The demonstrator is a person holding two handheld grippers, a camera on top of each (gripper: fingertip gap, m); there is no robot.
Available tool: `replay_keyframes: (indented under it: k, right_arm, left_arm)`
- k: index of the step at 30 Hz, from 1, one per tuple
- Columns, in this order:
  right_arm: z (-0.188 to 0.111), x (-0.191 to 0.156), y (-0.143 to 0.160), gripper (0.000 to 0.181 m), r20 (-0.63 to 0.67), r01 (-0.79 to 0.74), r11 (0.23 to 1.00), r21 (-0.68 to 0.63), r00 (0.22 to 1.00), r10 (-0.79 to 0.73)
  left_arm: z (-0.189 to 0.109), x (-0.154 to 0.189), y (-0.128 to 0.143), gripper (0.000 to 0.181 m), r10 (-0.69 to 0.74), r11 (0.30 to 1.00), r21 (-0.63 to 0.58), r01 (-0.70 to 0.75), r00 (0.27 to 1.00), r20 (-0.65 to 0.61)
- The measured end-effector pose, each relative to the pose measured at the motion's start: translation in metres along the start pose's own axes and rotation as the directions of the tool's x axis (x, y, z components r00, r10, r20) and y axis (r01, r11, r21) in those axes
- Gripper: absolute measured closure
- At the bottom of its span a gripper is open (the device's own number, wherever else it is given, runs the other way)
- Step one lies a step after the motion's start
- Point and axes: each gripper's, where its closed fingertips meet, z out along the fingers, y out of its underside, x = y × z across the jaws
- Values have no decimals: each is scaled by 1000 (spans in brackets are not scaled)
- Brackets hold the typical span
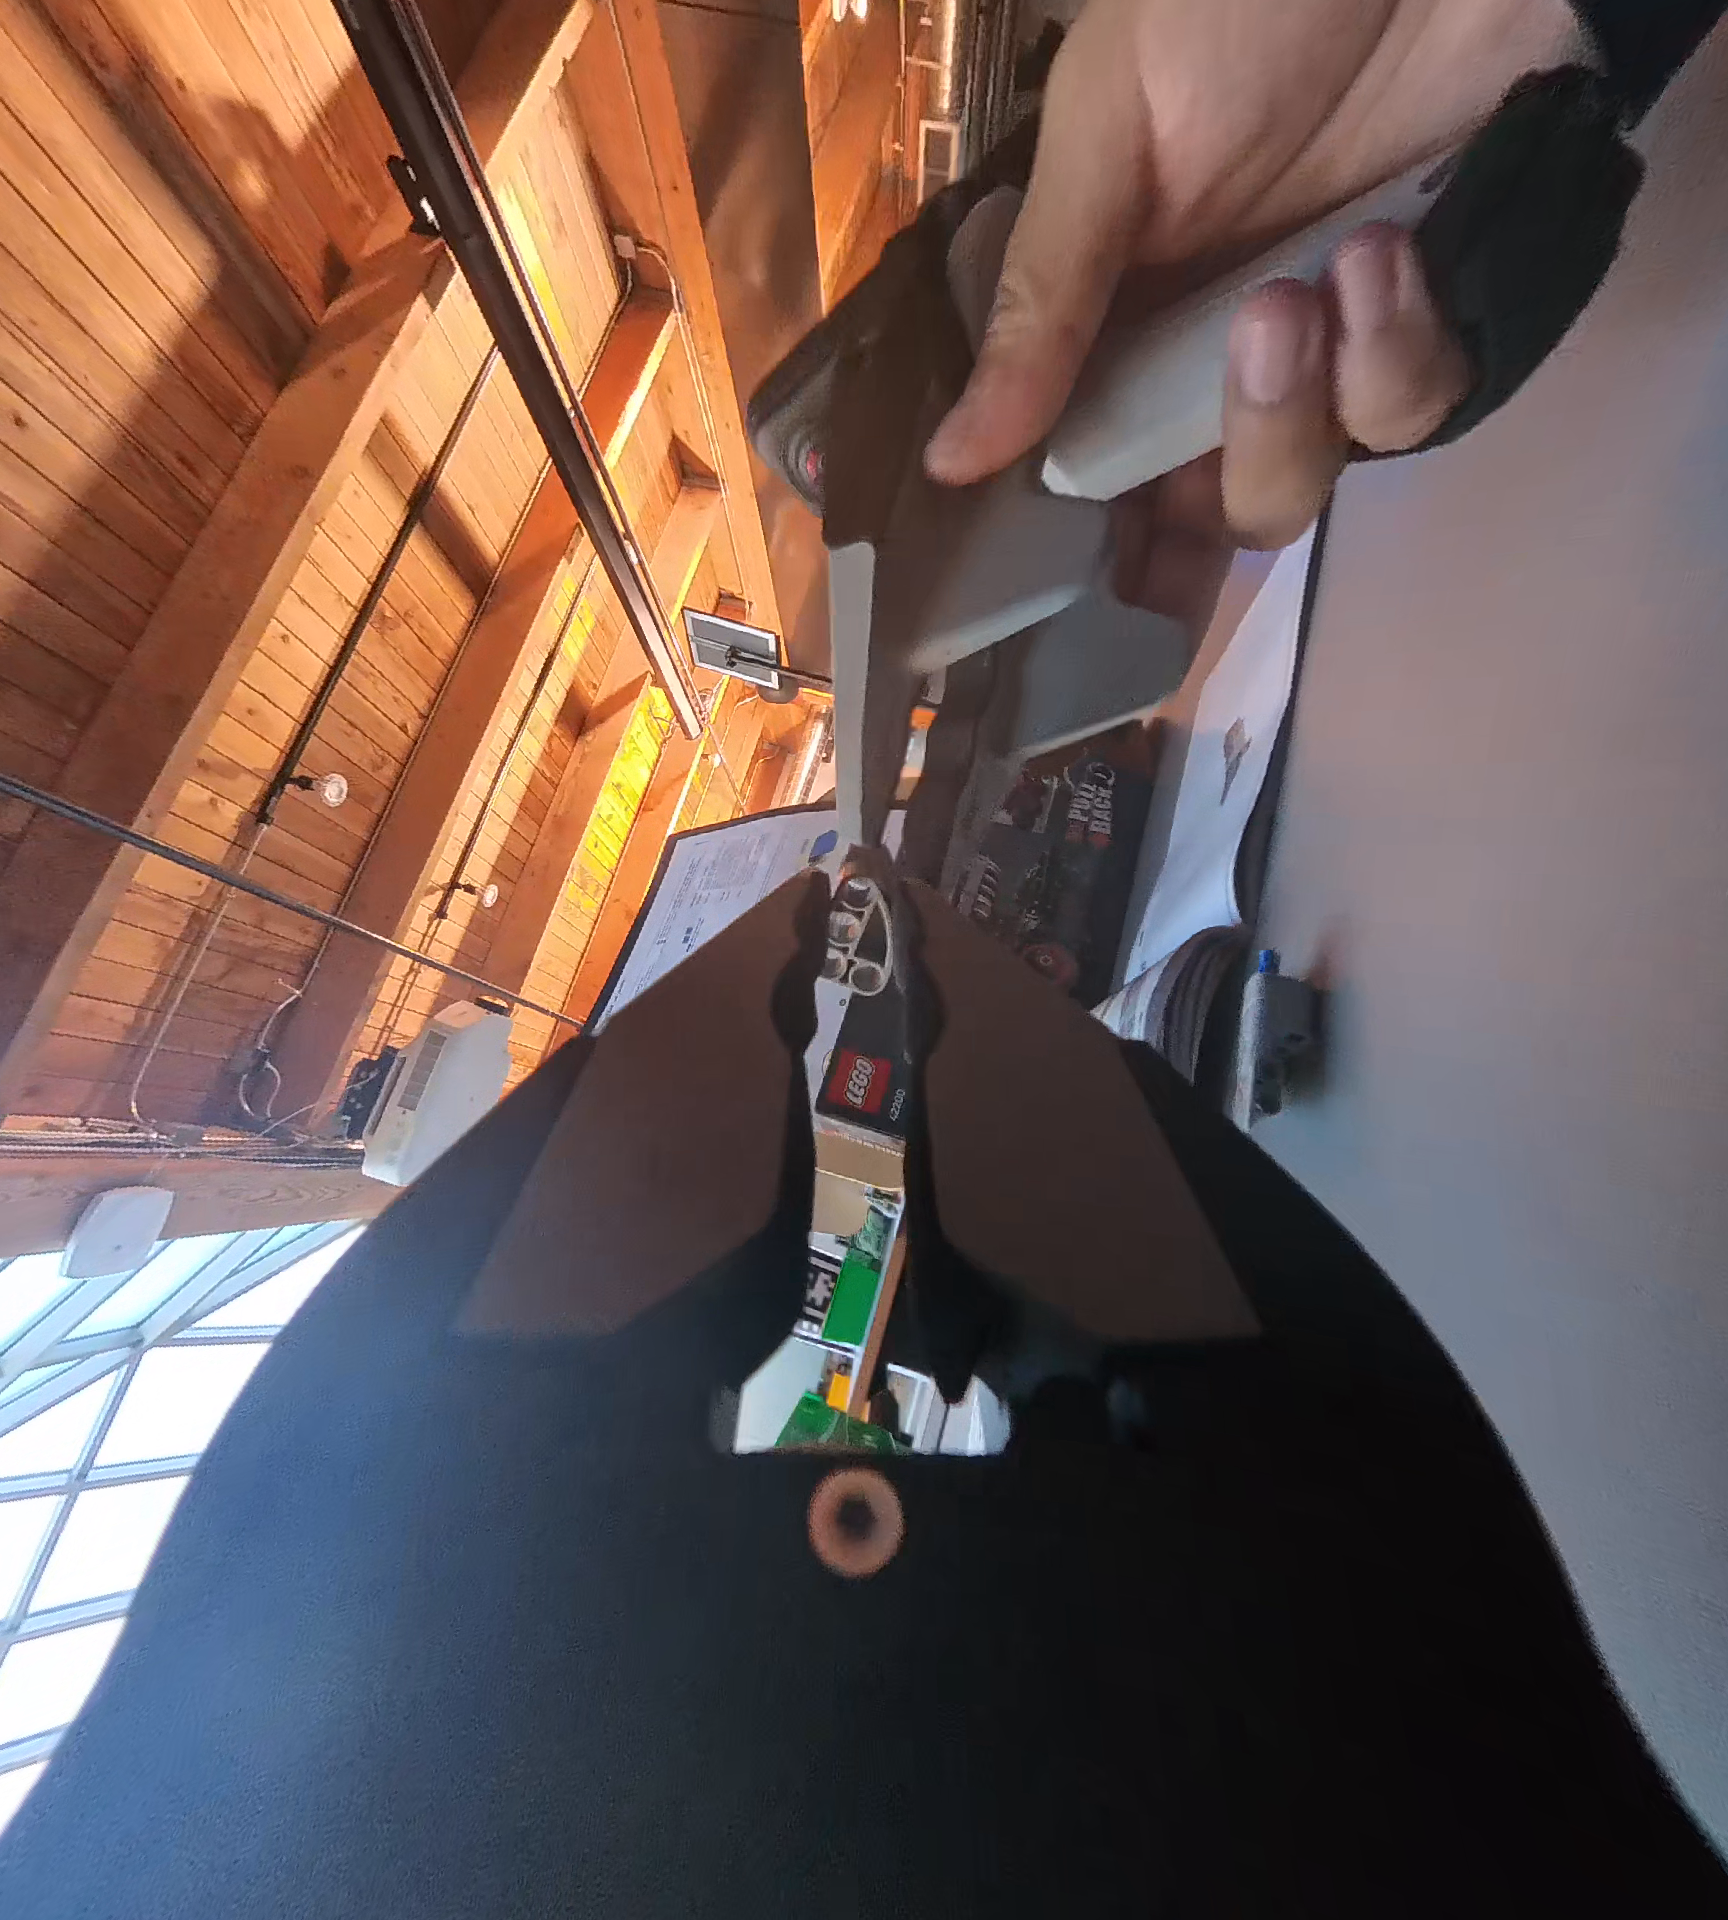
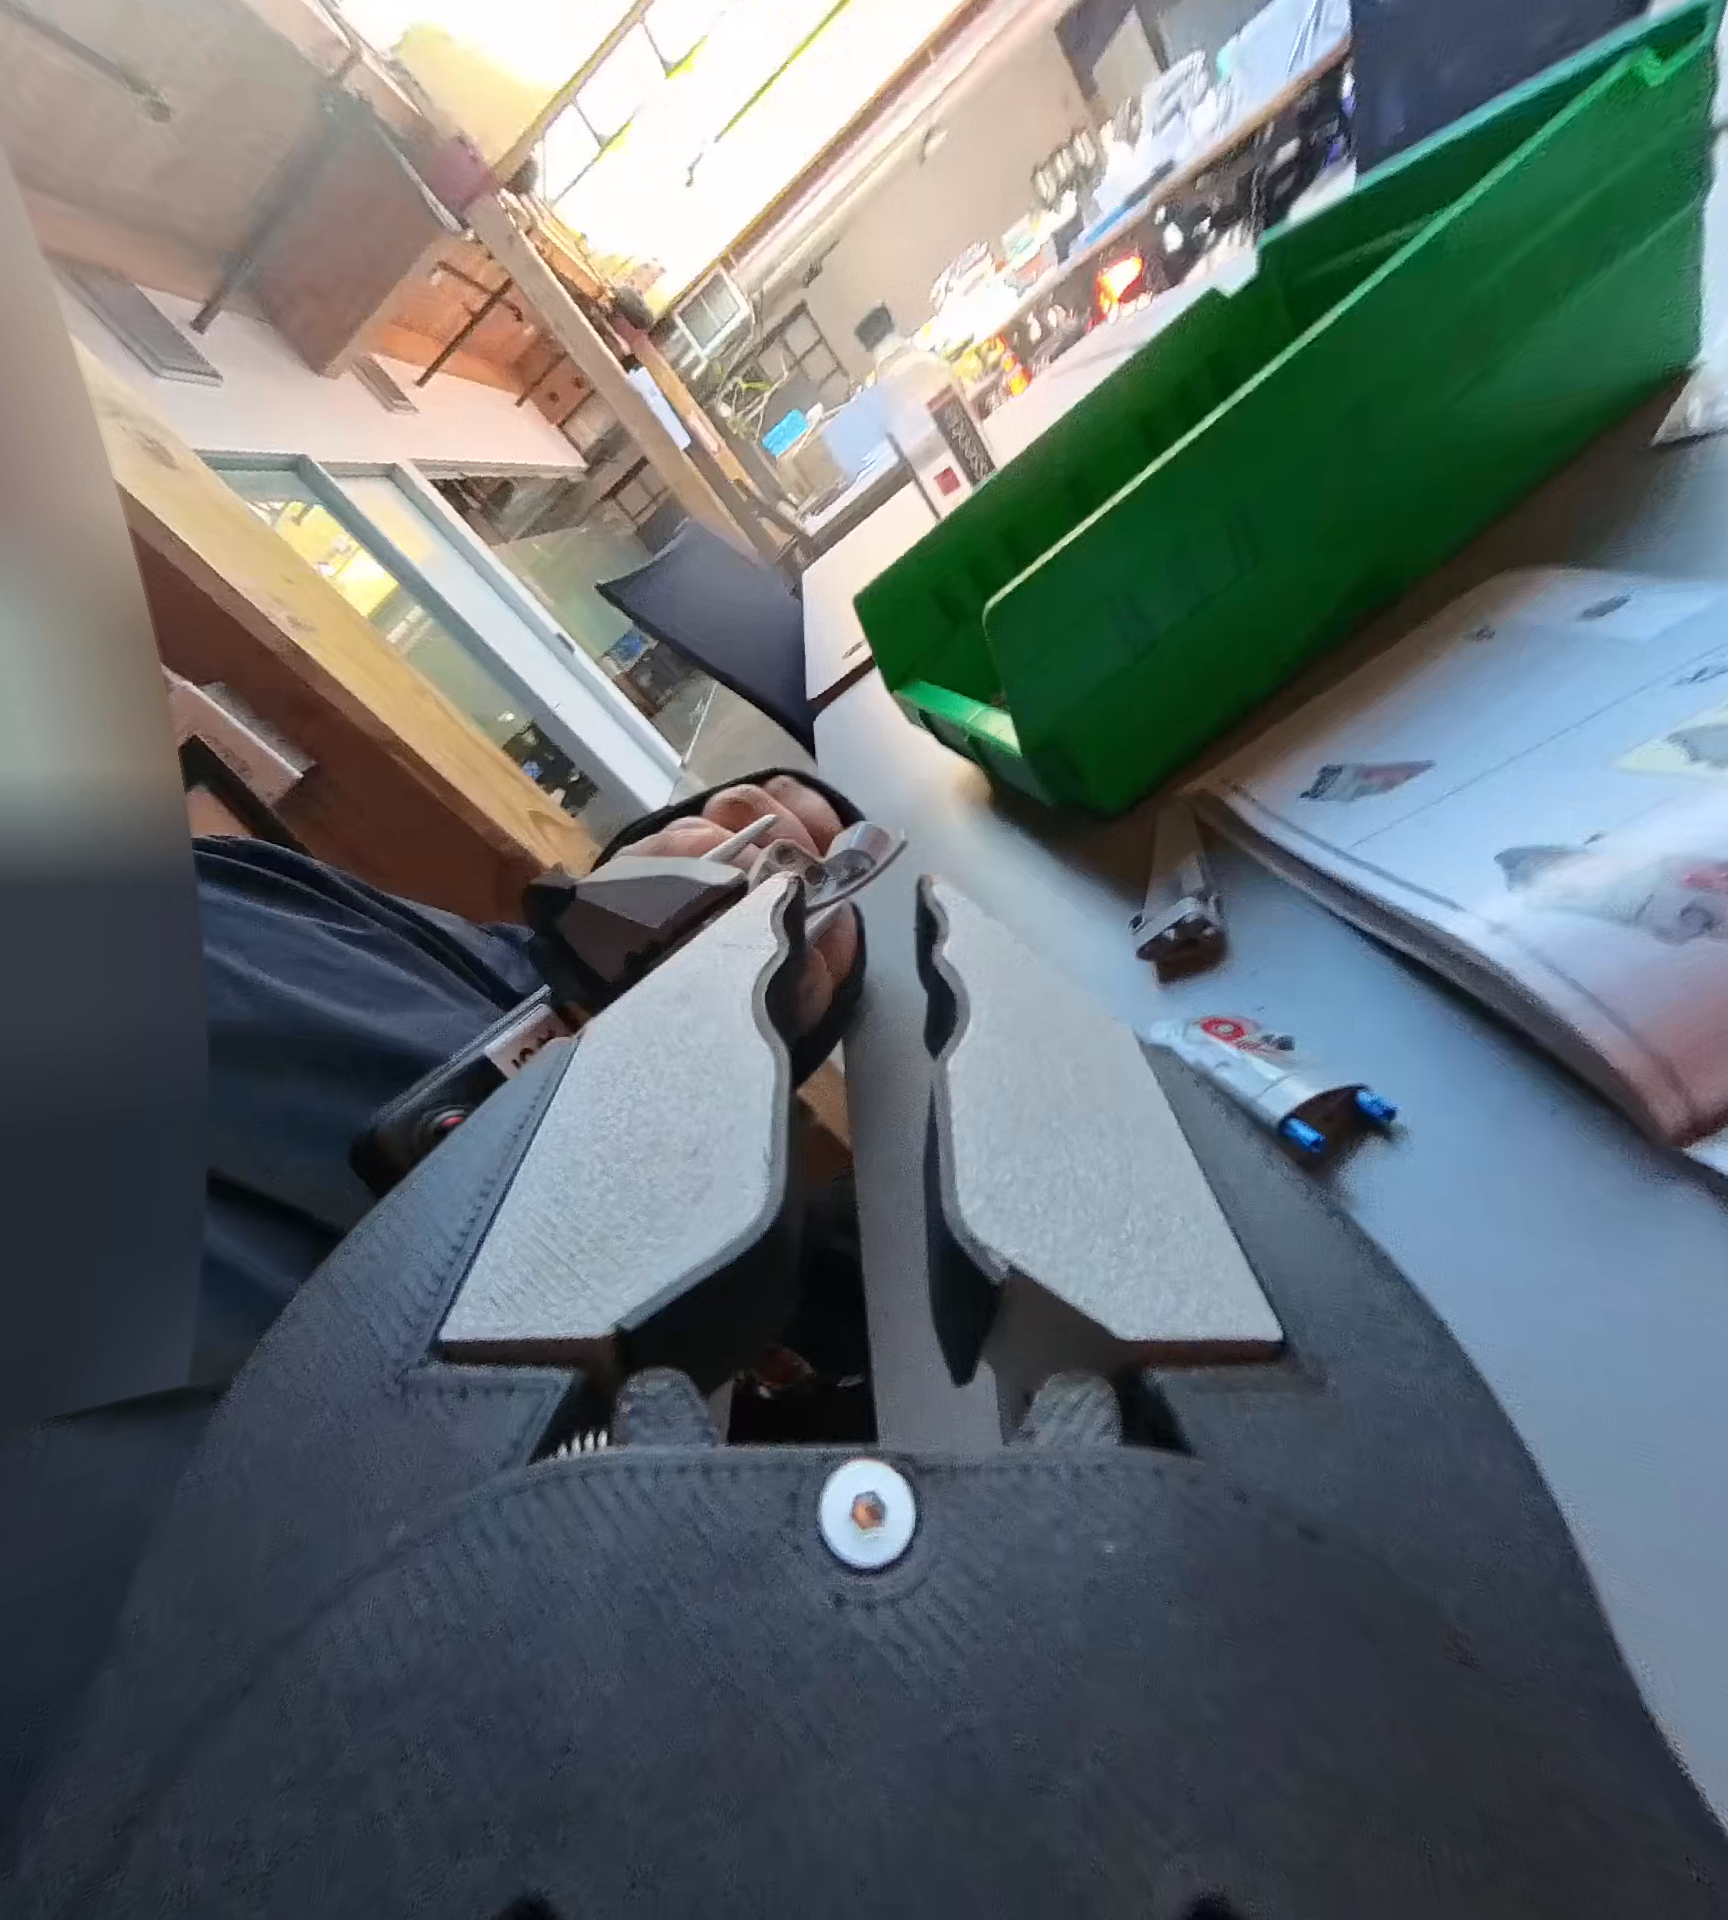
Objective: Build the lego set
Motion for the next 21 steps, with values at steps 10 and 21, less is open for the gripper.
replay_keyframes:
  k: [10, 21]
  right_arm:
    - [-9, 13, -3, 181, 8, -30, 1000, -3, 1000, 30]
    - [-43, 90, -1, 181, -380, 290, 875, -388, 814, -439]
  left_arm:
    - [10, 24, 9, 181, 3, 999, -35, -6, 996, -85]
    - [9, 72, 30, 168, -324, 944, -193, 268, 860, -393]
